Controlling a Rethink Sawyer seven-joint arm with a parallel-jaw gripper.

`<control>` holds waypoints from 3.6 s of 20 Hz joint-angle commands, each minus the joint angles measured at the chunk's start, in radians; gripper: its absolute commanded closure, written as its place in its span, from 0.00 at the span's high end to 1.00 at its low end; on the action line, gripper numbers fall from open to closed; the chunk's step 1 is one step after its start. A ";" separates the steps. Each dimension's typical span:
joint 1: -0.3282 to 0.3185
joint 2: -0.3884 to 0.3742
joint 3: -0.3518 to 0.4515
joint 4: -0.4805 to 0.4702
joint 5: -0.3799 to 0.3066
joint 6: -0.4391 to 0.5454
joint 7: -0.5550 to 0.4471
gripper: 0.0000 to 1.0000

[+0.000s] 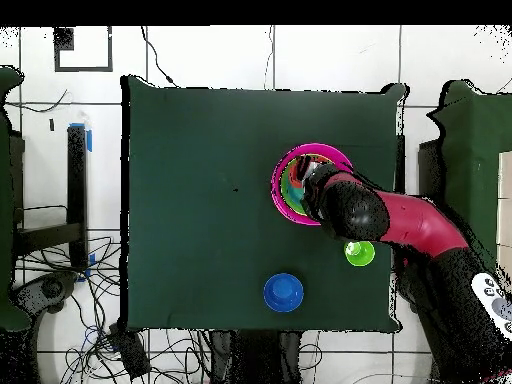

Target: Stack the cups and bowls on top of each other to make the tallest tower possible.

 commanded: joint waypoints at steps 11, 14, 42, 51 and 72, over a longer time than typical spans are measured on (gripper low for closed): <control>0.030 0.009 -0.011 0.033 -0.064 0.108 -0.082 1.00; 0.040 0.003 -0.037 0.041 -0.078 0.092 -0.065 1.00; -0.019 0.118 -0.007 -0.028 -0.162 0.047 -0.151 1.00; -0.041 0.170 0.017 -0.051 -0.210 0.043 -0.156 1.00; -0.083 0.113 0.069 -0.071 -0.175 0.204 -0.242 1.00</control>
